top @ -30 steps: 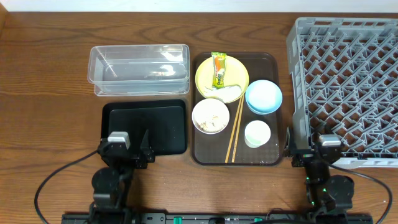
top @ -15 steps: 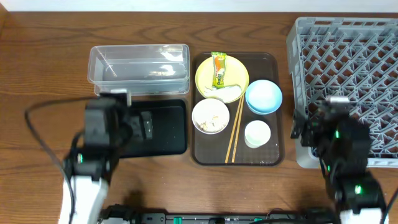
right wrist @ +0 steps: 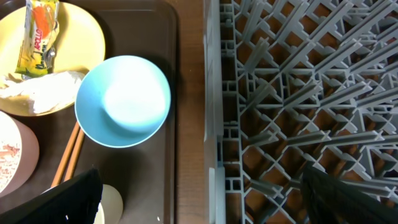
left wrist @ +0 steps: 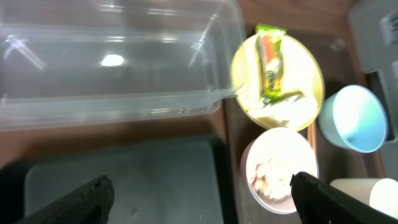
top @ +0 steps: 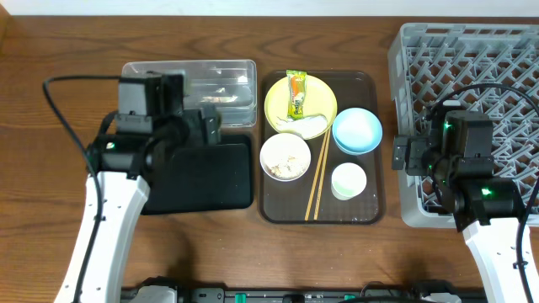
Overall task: Sort waste into correct bins and load items into the dishwasher rack
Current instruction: 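Reach the left gripper to the yellow plate and grasp the snack wrapper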
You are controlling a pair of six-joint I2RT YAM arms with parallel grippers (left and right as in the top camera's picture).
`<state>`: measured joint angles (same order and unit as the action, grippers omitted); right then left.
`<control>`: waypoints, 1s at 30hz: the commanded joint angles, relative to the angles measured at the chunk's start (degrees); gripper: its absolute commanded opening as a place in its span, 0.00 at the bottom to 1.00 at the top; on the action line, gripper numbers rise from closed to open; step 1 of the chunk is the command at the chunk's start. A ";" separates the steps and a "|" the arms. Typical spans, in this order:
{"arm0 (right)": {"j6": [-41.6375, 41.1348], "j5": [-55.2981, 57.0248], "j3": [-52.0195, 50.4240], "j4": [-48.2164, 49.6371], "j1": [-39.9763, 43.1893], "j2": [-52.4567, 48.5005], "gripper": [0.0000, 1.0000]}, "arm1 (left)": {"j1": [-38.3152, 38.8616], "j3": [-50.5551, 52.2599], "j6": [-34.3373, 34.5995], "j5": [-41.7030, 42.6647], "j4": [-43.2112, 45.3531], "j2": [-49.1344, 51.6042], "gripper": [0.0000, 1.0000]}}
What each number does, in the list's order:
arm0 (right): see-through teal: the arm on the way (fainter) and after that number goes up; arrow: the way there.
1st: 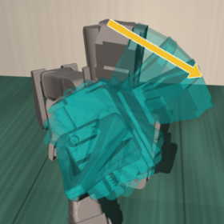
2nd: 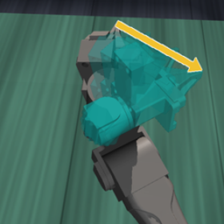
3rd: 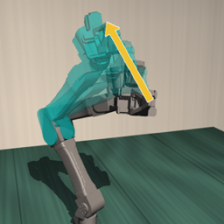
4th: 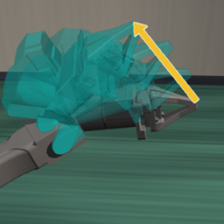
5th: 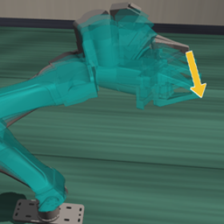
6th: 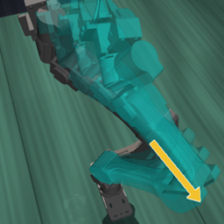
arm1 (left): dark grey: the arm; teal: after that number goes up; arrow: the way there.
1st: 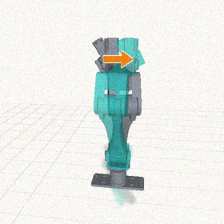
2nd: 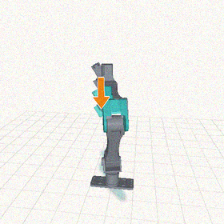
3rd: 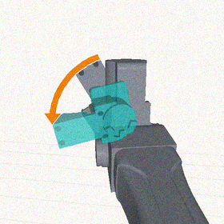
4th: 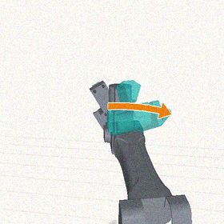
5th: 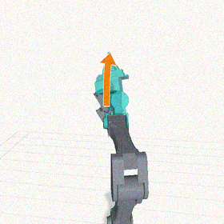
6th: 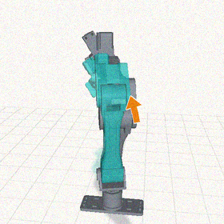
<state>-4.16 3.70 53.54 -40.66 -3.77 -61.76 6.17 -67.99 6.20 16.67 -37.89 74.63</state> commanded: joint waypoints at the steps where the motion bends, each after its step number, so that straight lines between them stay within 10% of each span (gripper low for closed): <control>1: -0.48 0.96 1.49 0.15 0.55 0.26 0.99 | 3.52 -4.52 0.09 -0.96 1.81 3.98 0.93; 30: -0.50 0.76 1.49 0.35 0.55 0.24 0.99 | 22.03 -12.66 -1.38 -6.78 32.87 45.81 0.84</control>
<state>-4.16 3.95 53.67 -40.47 -3.77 -61.76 27.90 -79.90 5.54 10.46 -5.34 119.04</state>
